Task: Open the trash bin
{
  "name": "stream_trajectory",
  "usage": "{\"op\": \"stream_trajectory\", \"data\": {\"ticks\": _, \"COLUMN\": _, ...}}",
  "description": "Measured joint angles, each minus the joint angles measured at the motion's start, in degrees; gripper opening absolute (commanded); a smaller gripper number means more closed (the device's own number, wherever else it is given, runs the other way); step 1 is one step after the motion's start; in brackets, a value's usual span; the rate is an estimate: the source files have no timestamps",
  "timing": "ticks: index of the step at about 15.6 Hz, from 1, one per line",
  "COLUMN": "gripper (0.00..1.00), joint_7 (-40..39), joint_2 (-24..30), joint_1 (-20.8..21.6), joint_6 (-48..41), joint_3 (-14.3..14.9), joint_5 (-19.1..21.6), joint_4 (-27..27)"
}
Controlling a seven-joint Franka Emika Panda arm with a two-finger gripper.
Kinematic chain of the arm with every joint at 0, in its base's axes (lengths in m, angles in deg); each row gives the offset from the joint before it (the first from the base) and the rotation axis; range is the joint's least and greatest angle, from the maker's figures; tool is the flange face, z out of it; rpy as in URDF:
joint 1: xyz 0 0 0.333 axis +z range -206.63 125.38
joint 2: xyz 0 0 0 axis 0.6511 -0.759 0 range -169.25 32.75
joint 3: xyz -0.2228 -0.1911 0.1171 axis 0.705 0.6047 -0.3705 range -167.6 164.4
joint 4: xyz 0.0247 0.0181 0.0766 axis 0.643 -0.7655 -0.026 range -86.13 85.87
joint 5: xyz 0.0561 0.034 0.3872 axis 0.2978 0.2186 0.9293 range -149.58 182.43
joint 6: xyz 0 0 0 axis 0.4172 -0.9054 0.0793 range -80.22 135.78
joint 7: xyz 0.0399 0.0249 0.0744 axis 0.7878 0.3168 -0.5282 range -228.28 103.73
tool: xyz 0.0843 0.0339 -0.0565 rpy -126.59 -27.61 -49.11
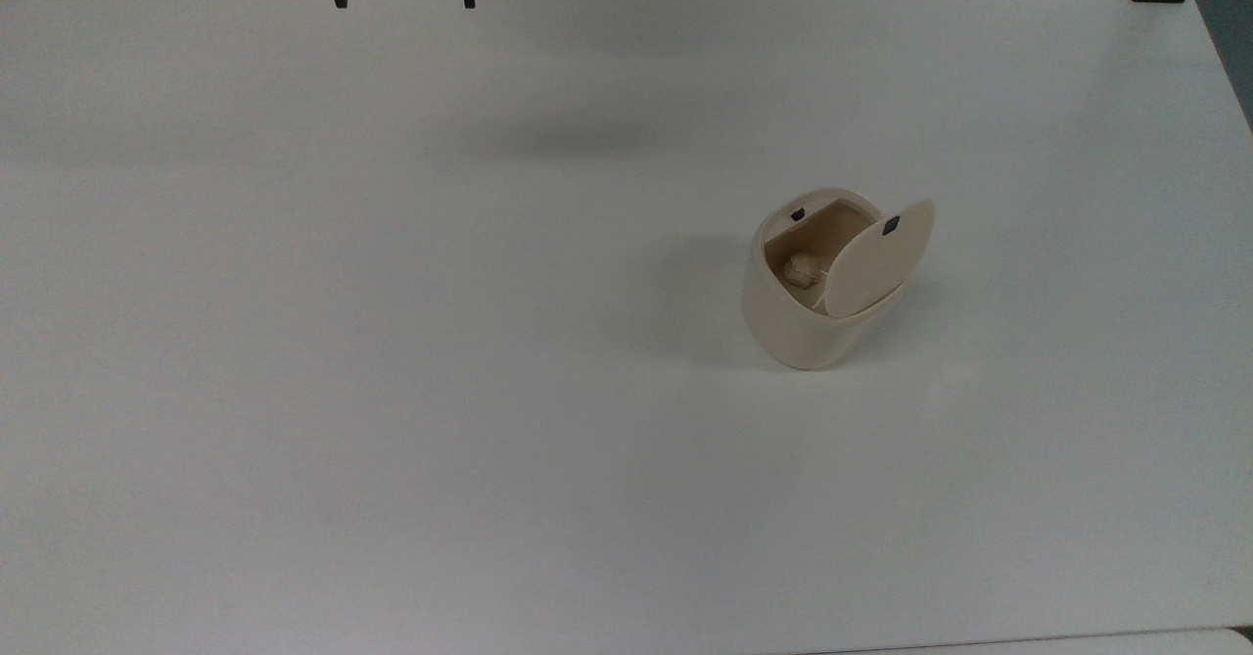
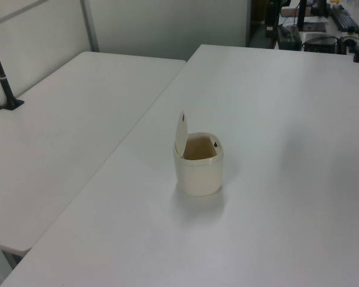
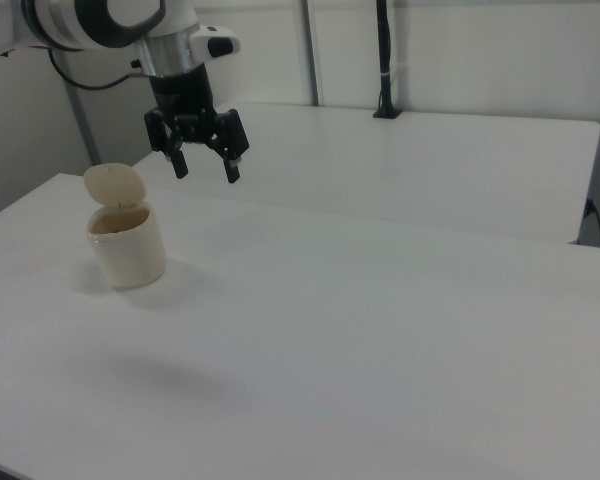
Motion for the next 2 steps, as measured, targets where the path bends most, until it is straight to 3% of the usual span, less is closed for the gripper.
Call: {"op": "stream_trajectory", "data": {"ticks": 2, "gripper": 1.0, "joint_7": 0.0, "joint_2": 0.0, "joint_1": 0.0, "joint_6": 0.0, "joint_3": 0.0, "joint_5": 0.0, "joint_4": 0.0}}
